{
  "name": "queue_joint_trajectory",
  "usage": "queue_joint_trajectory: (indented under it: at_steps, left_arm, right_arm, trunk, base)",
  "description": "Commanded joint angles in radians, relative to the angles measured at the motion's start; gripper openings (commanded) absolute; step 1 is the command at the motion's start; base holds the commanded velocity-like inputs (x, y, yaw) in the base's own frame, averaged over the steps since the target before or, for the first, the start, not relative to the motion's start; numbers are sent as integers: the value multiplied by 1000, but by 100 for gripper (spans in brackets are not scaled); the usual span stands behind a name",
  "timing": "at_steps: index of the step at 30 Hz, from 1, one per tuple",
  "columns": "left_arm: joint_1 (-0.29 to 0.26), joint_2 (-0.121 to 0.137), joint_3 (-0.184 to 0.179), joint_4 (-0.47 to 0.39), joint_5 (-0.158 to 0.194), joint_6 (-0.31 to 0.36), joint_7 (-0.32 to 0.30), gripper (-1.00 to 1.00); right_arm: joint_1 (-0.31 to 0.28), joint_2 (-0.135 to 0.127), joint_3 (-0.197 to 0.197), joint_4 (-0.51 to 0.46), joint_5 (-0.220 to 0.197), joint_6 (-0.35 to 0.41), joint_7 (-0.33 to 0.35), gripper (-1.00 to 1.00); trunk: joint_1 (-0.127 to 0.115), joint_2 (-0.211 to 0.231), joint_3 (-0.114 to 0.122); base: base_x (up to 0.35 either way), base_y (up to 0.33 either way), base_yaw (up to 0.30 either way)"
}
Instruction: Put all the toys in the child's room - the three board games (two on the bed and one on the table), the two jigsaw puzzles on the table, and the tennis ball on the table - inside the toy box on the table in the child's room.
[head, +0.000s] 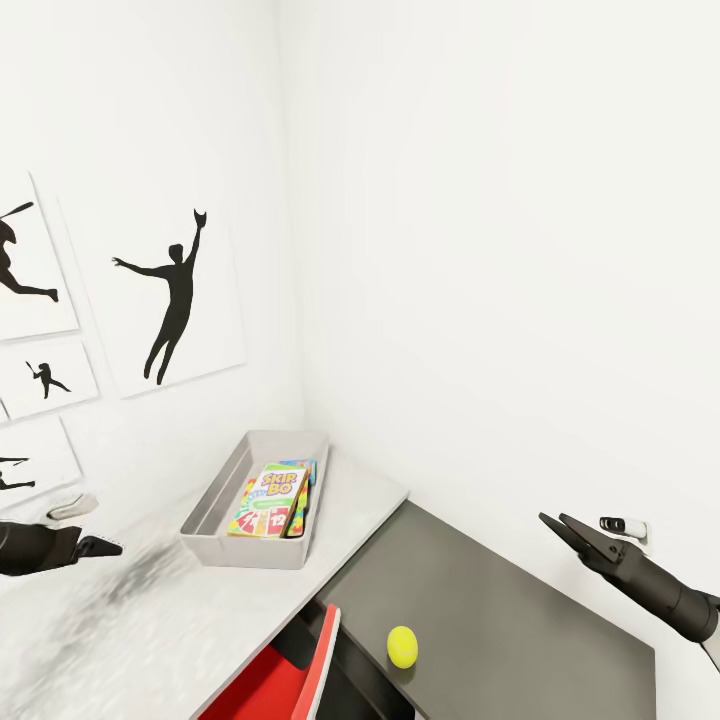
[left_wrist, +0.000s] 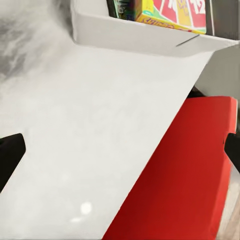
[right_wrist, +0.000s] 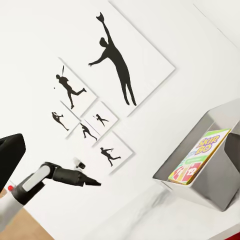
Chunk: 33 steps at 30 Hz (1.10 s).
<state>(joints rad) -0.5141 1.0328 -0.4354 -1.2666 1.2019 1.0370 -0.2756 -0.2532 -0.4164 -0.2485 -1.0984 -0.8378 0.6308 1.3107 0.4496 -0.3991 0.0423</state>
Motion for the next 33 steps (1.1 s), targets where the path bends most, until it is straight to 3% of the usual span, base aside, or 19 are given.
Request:
queue_joint_trajectory:
  at_steps: [1,6,7,10,14,25,28,33]
  left_arm:
    - [-3,-4,-6,26,-18,-7,-26,100]
    - [-2,-68,-4,150,-51,-60,-116,100]
    - [-2,-95,1,184,-56,-78,-143,100]
    - [-2,-134,25,250,-62,-107,-183,100]
    - [-2,-161,57,311,-64,-142,-205,100]
    - [-2,-192,74,376,-62,-174,-216,100]
    - [-1,-195,74,399,-60,-175,-219,100]
    - [-2,-209,75,450,-62,-182,-244,100]
  right_arm:
    - [0,0,0,0,-4,9,1,100]
    - [0,0,0,0,-3,9,1,100]
    - [0,1,0,-1,-3,8,1,100]
    - [0,2,0,-1,-3,8,0,100]
    - [0,2,1,-1,-2,7,-4,100]
    - [0,6,10,-9,11,8,-45,100]
    - [0,8,11,-11,41,8,-62,100]
    - [0,17,10,-26,128,9,-93,100]
  trunk:
    - [0,-1,0]
    - [0,-1,0]
    - [0,-1,0]
    - [0,-1,0]
    - [0,-1,0]
    - [0,-1,0]
    - [0,-1,0]
    - [0,-1,0]
  base:
    - [0,0,0]
    - [0,0,0]
    - [0,0,0]
    - [0,0,0]
    - [0,0,0]
    - [0,0,0]
    - [0,0,0]
    - [0,0,0]
